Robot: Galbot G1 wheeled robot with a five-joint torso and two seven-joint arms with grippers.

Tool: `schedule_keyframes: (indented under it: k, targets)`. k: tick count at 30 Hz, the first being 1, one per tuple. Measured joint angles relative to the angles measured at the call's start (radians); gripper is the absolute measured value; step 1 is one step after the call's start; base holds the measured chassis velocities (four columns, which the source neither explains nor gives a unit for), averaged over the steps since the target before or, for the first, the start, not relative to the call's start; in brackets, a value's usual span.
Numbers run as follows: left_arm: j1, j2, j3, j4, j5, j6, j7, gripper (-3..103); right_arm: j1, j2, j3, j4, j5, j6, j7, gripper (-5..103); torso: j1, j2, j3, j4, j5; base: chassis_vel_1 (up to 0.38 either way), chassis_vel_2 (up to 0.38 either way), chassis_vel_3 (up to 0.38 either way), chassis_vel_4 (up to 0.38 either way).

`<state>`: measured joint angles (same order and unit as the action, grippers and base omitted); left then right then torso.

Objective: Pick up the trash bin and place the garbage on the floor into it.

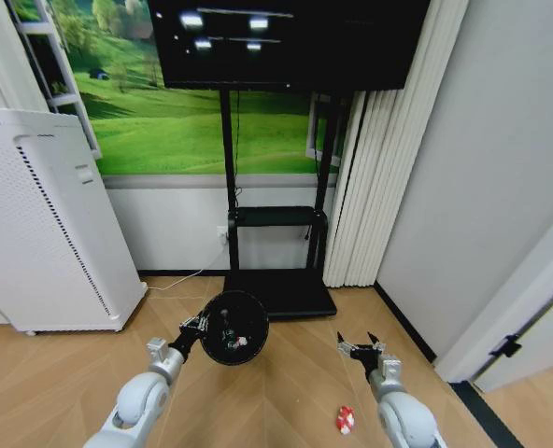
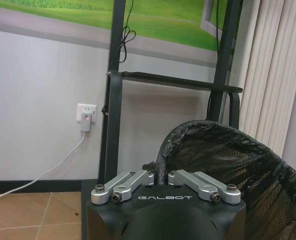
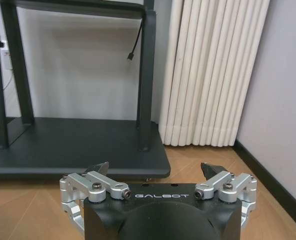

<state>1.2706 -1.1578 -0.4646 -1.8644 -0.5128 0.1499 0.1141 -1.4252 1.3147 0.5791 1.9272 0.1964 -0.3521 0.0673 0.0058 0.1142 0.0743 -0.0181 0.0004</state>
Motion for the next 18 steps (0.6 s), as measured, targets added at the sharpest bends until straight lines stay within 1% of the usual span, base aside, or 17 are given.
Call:
schedule_keyframes:
  k: [1,2,4,5,6,7,8,9,10,12,13,14,15,16,17,18]
  targets:
    - [0.001,-0.002,-0.003,0.002,0.000,0.000,0.000,7,-0.008,-0.003,0.000,0.000,0.002,-0.018,-0.034,100,0.000,0.000,0.000,-0.0001,-0.0004,0.000,-0.053,0.017,0.072]
    - [0.001,-0.002,-0.003,0.002,0.000,0.000,0.000,7,-0.008,-0.003,0.000,0.000,0.002,-0.018,-0.034,100,0.000,0.000,0.000,-0.0001,-0.0004,0.000,-0.053,0.017,0.072]
    - [0.000,-0.003,-0.006,0.004,0.000,-0.001,0.000,7,-0.011,-0.013,0.001,-0.011,0.021,-0.064,-0.097,100,0.000,0.000,0.000,0.0003,-0.0005,0.000,-0.027,0.000,0.014]
    - [0.000,-0.003,-0.007,0.004,-0.001,-0.001,0.000,7,-0.010,-0.017,0.001,-0.025,0.032,-0.084,-0.115,100,0.000,0.000,0.000,0.0003,-0.0006,0.009,0.068,-0.009,-0.013]
    - [0.000,-0.003,-0.007,0.004,-0.001,-0.001,0.000,7,-0.010,-0.017,0.001,-0.025,0.032,-0.084,-0.115,100,0.000,0.000,0.000,0.0003,-0.0006,0.009,0.068,-0.009,-0.013]
    - [-0.003,-0.003,-0.008,0.004,-0.001,-0.001,0.000,7,0.001,-0.020,-0.006,-0.055,0.065,-0.133,-0.120,100,0.000,0.000,0.000,0.0005,-0.0006,0.000,0.000,0.000,0.000]
    - [-0.005,-0.003,-0.008,0.004,-0.001,-0.001,0.000,7,0.008,-0.020,-0.011,-0.073,0.096,-0.164,-0.109,100,0.000,0.000,0.000,0.0004,-0.0004,0.000,0.000,0.000,0.000]
    - [-0.007,-0.004,-0.008,0.003,-0.002,-0.001,0.000,7,0.017,-0.017,-0.018,-0.100,0.153,-0.206,-0.078,100,0.000,0.000,0.000,0.0005,-0.0004,0.017,0.050,-0.007,-0.044]
    - [-0.007,-0.004,-0.008,0.003,-0.002,-0.001,0.000,7,0.017,-0.017,-0.018,-0.100,0.153,-0.206,-0.078,100,0.000,0.000,0.000,0.0005,-0.0004,0.017,0.050,-0.007,-0.044]
    - [-0.007,-0.006,-0.006,-0.005,-0.003,-0.001,-0.002,7,0.022,-0.007,-0.029,-0.138,0.244,-0.270,-0.010,100,0.000,0.000,0.000,0.0004,-0.0003,0.008,0.025,0.002,-0.012]
    - [-0.008,-0.007,-0.006,-0.008,-0.003,-0.001,-0.003,7,0.022,-0.004,-0.033,-0.149,0.281,-0.289,0.019,100,0.000,0.000,0.000,0.0002,-0.0002,0.000,0.000,0.000,0.000]
    - [-0.008,-0.007,-0.006,-0.008,-0.003,-0.001,-0.003,7,0.022,-0.004,-0.033,-0.149,0.281,-0.289,0.019,100,0.000,0.000,0.000,0.0002,-0.0002,0.000,0.000,0.000,0.000]
    - [-0.009,-0.009,-0.004,-0.013,-0.003,0.000,-0.003,7,0.020,0.001,-0.046,-0.171,0.362,-0.320,0.095,100,0.000,0.000,0.000,0.0002,-0.0003,0.000,0.000,0.000,0.000]
    - [-0.009,-0.012,-0.004,-0.016,-0.003,0.001,-0.004,7,0.019,0.005,-0.055,-0.185,0.420,-0.340,0.149,100,0.000,0.000,0.000,0.0001,-0.0003,0.000,0.000,0.000,0.000]
    - [-0.009,-0.012,-0.004,-0.016,-0.003,0.001,-0.004,7,0.019,0.005,-0.055,-0.185,0.420,-0.340,0.149,100,0.000,0.000,0.000,0.0001,-0.0003,0.000,0.000,0.000,0.000]
    - [-0.011,-0.015,-0.003,-0.017,-0.003,0.001,-0.004,7,0.019,0.009,-0.064,-0.198,0.484,-0.358,0.201,100,0.000,0.000,0.000,0.0000,-0.0003,0.000,0.000,0.000,0.000]
